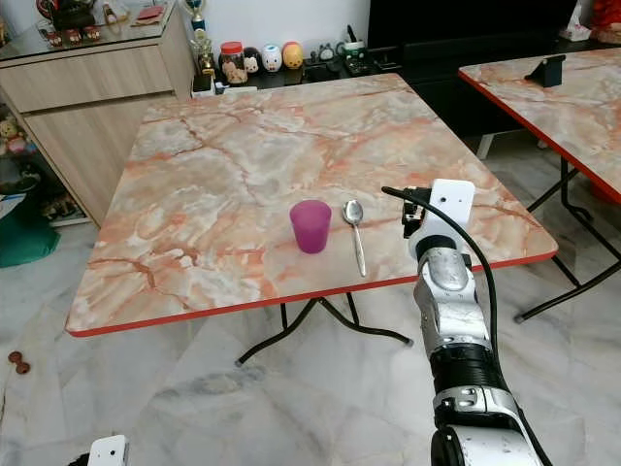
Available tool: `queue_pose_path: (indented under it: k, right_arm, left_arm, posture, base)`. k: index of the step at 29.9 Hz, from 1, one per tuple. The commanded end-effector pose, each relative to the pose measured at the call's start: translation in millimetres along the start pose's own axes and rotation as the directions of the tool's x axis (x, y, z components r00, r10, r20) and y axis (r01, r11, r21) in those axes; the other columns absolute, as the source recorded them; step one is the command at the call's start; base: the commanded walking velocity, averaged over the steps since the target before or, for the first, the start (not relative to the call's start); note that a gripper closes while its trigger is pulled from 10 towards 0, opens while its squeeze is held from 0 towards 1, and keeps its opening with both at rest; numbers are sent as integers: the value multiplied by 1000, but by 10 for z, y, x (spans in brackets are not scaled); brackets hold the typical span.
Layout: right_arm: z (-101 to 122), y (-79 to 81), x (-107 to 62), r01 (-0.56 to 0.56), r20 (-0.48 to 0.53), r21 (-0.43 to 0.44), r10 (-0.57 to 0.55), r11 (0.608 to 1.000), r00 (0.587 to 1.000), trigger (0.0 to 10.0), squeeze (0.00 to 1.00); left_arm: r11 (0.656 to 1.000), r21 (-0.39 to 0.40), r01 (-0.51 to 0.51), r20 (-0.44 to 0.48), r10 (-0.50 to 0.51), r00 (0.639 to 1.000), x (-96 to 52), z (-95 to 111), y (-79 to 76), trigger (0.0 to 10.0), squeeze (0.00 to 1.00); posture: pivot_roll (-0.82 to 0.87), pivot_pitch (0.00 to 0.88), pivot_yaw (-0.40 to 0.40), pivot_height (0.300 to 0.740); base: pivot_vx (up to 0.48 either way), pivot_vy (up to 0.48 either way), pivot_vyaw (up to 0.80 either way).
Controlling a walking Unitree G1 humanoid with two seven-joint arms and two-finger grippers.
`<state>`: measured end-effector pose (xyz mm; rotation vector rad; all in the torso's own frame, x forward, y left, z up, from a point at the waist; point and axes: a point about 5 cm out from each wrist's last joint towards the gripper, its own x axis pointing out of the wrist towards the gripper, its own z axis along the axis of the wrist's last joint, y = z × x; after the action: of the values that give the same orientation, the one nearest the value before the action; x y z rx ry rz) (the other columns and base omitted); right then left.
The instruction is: Setting the table
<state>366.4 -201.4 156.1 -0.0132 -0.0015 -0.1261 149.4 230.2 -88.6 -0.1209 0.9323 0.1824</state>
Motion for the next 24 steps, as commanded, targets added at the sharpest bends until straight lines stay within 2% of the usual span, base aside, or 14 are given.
queue_pose_path:
  k: [1, 10, 24]
  right_arm:
    - [44, 66, -5, -28, 30, -23, 29, 999, 999, 10000, 0]
    - [94, 176, -23, -70, 70, -7, 71, 998, 995, 10000, 0]
    - [81, 176, -34, -67, 68, -6, 67, 998, 995, 10000, 0]
  left_arm:
    - [1000, -11, -11, -24, 10, 1000, -17, -73, 15, 10000, 0]
    - [1000, -15, -7, -25, 7, 1000, -15, -76, 3, 10000, 0]
    - [1000, -18, -6, -33, 6, 999, -17, -92, -6, 10000, 0]
  posture:
    - [-55, 0, 51, 740]
    - [-53, 0, 45, 740]
    - [-56, 0, 43, 740]
  base:
    - [0, 0, 0]
    - [223, 0, 135]
    - [272, 0, 0]
